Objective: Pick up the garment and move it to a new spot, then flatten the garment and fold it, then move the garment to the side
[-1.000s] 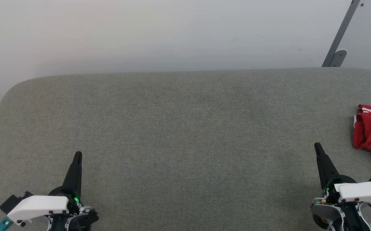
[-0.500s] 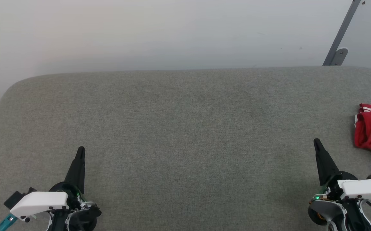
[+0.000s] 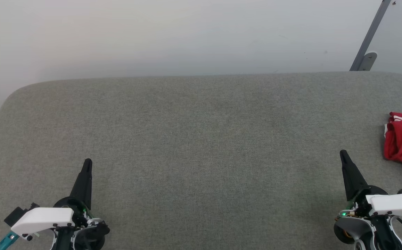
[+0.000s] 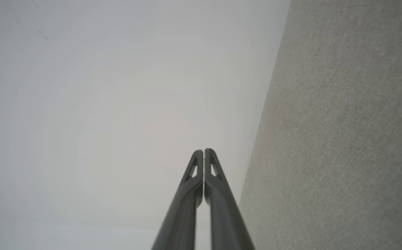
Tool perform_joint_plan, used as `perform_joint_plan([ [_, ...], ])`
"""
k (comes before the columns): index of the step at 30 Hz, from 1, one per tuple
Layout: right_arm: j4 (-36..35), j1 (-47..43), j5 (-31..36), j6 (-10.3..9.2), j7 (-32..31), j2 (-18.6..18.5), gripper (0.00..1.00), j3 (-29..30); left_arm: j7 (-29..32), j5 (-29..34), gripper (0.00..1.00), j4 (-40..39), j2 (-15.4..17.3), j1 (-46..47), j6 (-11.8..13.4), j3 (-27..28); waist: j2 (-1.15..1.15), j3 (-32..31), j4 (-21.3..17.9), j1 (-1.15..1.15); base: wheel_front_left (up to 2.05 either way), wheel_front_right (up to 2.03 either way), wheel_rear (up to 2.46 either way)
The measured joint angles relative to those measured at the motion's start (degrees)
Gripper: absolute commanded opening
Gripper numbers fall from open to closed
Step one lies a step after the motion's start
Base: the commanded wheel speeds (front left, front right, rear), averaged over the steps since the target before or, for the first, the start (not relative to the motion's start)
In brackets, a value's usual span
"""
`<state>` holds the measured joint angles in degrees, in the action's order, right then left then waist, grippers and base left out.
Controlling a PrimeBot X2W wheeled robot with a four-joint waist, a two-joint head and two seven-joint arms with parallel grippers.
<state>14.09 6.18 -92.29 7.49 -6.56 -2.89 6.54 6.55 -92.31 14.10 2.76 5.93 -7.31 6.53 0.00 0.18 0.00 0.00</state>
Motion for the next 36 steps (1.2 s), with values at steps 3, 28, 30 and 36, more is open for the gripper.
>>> perform_joint_plan([
  [3, 0.00, 0.00, 0.00, 0.00, 0.00, 0.00, 0.00, 0.00, 0.00, 0.00, 0.00, 0.01, 0.00, 0.00, 0.00, 0.01, 0.00, 0.00, 0.00, 0.00, 0.00, 0.00, 0.00],
  [28, 0.00, 0.00, 0.00, 0.00, 0.00, 0.00, 0.00, 0.02, 0.00, 0.00, 0.00, 0.01, 0.01, 0.00, 0.00, 0.01, 0.00, 0.00, 0.00, 0.00, 0.00, 0.00, 0.00],
  [30, 0.00, 0.00, 0.00, 0.00, 0.00, 0.00, 0.00, 0.03, 0.00, 0.00, 0.00, 0.01, 0.00, 0.00, 0.00, 0.01, 0.00, 0.00, 0.00, 0.00, 0.00, 0.00, 0.00],
  [36, 0.00, 0.00, 0.00, 0.00, -0.01, 0.00, 0.00, 0.00, 0.00, 0.00, 0.00, 0.01, 0.00, 0.00, 0.00, 0.00, 0.00, 0.00, 0.00, 0.00, 0.00, 0.00, 0.00],
])
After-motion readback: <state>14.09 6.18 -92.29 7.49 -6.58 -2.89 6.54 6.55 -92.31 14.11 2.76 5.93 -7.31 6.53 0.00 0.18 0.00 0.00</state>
